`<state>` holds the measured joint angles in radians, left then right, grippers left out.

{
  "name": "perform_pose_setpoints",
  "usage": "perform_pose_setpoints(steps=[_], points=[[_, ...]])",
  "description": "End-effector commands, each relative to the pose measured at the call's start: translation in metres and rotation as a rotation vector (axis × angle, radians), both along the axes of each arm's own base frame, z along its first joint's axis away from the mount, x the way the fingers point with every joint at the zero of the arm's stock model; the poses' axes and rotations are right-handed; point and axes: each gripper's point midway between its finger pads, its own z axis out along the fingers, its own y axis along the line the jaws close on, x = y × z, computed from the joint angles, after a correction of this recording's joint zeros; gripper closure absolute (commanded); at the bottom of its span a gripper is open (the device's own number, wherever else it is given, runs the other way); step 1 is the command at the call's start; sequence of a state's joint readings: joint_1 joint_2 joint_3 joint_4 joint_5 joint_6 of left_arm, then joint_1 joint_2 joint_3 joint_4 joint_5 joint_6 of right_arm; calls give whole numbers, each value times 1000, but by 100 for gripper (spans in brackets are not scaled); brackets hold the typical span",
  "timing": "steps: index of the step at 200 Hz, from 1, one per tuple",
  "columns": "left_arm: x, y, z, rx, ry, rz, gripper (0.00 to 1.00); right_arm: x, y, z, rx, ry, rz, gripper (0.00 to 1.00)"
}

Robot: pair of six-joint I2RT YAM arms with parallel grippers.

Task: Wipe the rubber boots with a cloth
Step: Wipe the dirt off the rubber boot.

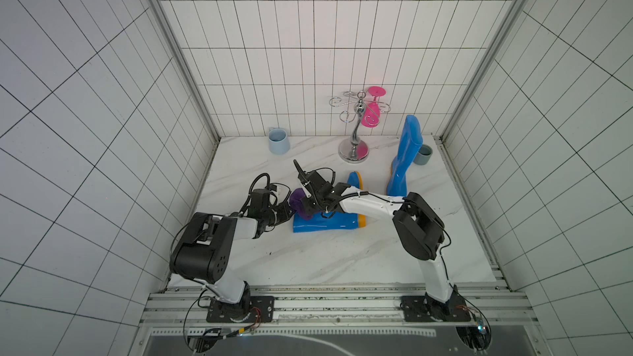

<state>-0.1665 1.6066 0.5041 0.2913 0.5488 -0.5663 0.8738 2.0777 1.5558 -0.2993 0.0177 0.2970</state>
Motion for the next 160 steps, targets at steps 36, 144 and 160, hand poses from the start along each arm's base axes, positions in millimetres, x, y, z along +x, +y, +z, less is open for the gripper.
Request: perform_pose_setpoints(steps=[36, 144, 160], points=[[-4, -8, 3, -25, -16, -44, 100, 13, -112, 6, -131, -21, -169, 100], [-4, -8, 4, -27, -18, -43, 100, -17, -237, 20, -266, -44, -350, 100], [-3, -8, 5, -30, -19, -43, 100, -20, -239, 29, -252, -50, -350, 100]])
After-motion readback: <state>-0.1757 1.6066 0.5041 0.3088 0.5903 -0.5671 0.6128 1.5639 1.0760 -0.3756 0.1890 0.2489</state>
